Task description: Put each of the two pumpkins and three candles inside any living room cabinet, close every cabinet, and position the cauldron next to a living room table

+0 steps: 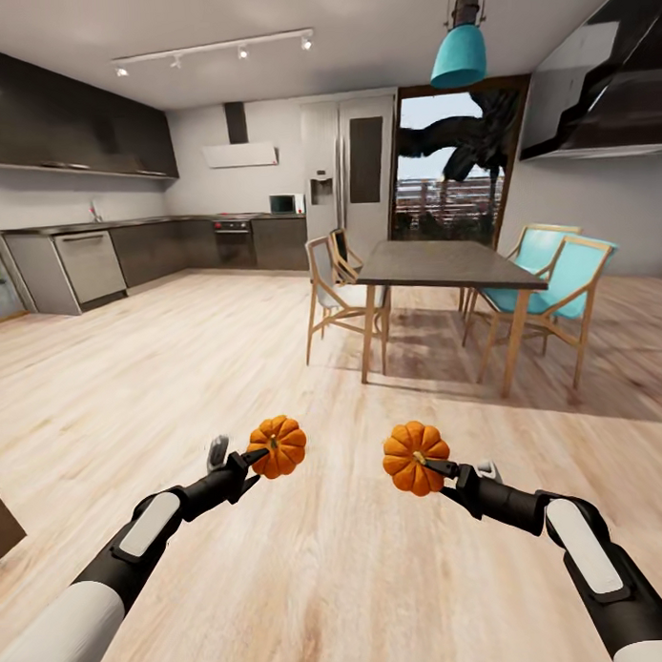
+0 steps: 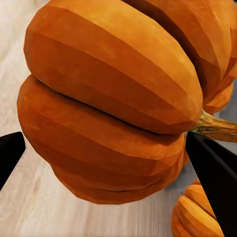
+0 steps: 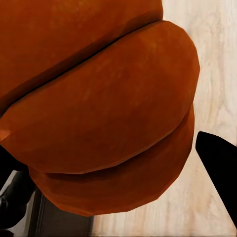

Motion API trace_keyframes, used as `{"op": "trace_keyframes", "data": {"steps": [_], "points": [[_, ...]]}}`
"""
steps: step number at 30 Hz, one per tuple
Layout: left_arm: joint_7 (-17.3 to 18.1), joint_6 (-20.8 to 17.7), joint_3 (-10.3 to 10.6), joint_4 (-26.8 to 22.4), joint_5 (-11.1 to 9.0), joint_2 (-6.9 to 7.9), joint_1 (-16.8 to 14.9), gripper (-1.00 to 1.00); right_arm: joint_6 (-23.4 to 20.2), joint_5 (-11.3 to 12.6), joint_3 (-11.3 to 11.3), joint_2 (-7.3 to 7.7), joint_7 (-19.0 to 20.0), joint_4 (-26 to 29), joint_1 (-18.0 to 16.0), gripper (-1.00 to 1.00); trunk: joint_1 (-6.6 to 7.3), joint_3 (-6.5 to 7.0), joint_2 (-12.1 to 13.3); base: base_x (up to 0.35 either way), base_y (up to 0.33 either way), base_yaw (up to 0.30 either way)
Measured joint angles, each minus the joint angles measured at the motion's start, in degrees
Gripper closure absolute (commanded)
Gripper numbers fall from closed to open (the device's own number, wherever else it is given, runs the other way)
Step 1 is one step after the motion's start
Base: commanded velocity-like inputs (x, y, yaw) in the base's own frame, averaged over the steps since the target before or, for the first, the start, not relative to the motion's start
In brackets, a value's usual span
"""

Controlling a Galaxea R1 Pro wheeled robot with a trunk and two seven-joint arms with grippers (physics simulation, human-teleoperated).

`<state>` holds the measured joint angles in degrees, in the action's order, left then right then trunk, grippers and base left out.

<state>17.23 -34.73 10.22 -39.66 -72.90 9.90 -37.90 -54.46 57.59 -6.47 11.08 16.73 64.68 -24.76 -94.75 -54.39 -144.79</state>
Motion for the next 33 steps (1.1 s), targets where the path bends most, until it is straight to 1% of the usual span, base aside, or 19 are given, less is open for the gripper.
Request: {"op": "trace_keyframes", "data": {"steps": [7, 33], "points": [[0.02, -0.03, 0.02, 0.00, 0.10, 0.03, 0.00, 1.00, 0.02, -0.14, 0.04, -0.03, 0.01, -0.01, 0.00, 1.00, 0.01, 0.12, 0.00, -0.039, -0.043, 0.287], [0.03, -0.03, 0.00, -0.01, 0.28, 0.08, 0.26, 1.00, 0.10, -0.95, 0.14, -0.08, 0.00, -0.04, 0.01, 1.00, 0.01, 0.72, 0.00, -0.001, -0.001, 0.286]]}}
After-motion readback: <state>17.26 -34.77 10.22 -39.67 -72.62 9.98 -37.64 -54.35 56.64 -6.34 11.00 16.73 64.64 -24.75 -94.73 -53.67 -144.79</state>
